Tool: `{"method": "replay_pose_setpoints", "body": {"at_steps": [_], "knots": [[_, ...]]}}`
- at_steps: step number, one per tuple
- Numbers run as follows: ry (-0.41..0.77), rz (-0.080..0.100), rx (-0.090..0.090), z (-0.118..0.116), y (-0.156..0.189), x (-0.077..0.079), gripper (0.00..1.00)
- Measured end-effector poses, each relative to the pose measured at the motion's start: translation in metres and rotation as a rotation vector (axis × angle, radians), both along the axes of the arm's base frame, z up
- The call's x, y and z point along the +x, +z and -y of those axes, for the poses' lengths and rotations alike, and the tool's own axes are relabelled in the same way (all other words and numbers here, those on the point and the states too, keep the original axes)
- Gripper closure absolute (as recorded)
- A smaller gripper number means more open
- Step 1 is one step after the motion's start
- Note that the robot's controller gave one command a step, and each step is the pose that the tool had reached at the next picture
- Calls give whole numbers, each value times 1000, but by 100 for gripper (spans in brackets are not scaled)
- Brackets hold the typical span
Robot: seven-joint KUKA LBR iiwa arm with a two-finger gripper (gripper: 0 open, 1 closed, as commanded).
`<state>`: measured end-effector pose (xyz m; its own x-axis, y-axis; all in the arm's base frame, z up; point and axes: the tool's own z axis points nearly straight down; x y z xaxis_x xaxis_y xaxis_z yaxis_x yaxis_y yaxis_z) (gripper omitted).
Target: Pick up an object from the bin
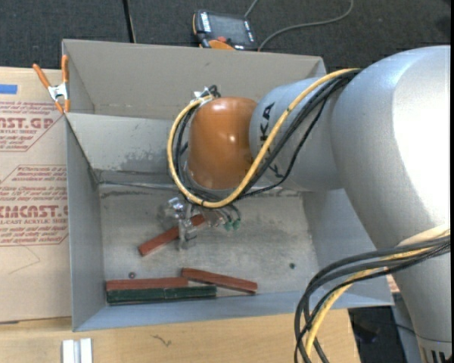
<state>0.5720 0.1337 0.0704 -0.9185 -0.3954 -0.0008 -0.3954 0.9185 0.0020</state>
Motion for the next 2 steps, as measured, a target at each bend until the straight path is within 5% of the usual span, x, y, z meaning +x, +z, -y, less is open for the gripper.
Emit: {"method": "replay_pose_setpoints", "body": {"at_steps": [1,2], "knots": [[-56,9,3,-30,129,-24,100],[-43,11,4,-84,223,-35,100]]}}
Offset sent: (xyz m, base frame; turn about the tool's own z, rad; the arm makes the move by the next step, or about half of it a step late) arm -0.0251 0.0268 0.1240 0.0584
